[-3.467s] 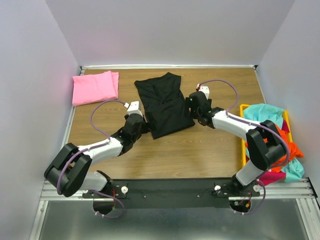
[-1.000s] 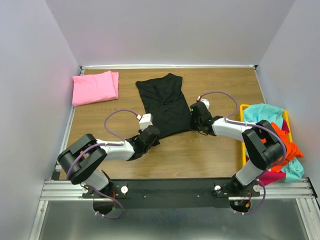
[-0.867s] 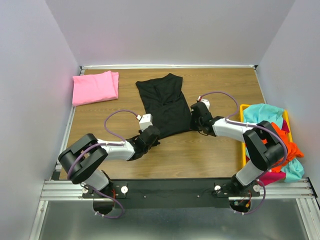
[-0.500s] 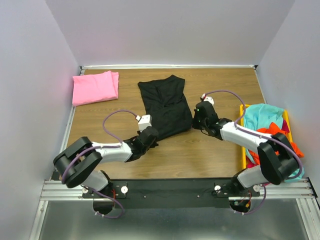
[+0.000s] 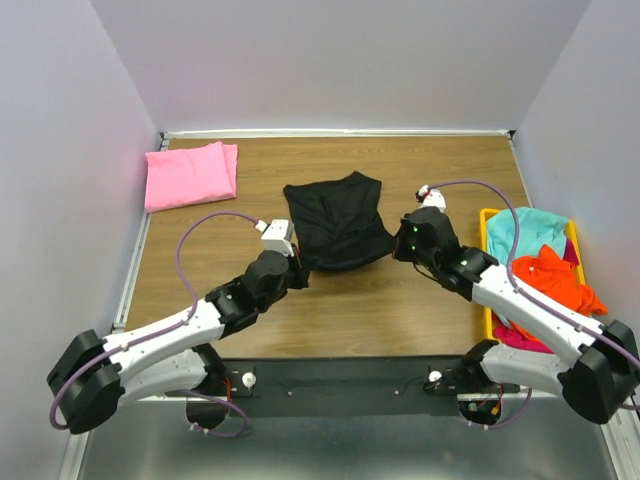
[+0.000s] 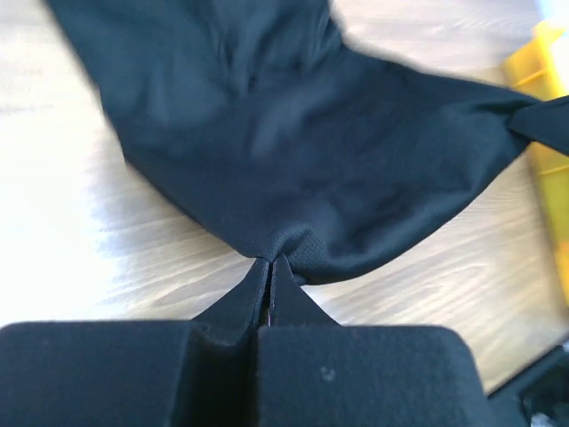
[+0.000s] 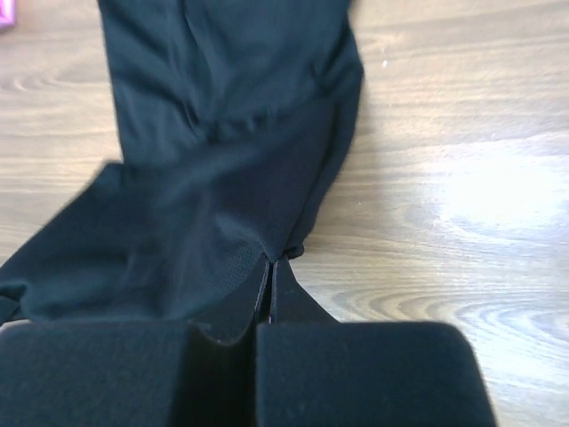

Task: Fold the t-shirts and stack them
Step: Fold the tshirt

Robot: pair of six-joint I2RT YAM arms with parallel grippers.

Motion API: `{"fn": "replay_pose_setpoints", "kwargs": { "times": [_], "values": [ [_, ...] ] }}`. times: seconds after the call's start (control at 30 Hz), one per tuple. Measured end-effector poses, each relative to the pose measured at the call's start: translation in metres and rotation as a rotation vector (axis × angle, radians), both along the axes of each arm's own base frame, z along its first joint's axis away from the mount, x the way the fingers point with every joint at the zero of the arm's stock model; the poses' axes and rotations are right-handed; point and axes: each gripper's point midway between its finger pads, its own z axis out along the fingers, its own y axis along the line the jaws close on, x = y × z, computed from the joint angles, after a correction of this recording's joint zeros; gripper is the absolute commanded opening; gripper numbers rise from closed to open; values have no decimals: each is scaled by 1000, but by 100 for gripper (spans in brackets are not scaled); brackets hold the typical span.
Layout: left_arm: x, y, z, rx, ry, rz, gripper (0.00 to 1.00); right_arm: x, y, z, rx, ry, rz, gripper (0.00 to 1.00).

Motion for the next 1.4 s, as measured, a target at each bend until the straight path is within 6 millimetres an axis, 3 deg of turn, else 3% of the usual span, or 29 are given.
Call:
{"fn": "replay_pose_setpoints", "kwargs": {
  "times": [0.2,0.63,1.1,1.4],
  "values": [
    [-9,-3,32,-25,-57,-69,0,-7,-7,30,13,-43,-11,1],
    [-48,-21,52,-80,-63,-241,0,-21,-17,89,83,-154,-12,2],
    [-63,-42,48,-170,-30,-296,0,5,-31,76,-45,-139,-145,1],
    [-58,-53,30,-154,-9,-296,0,22,-35,46,-156,-91,-204,1]
  ]
}}
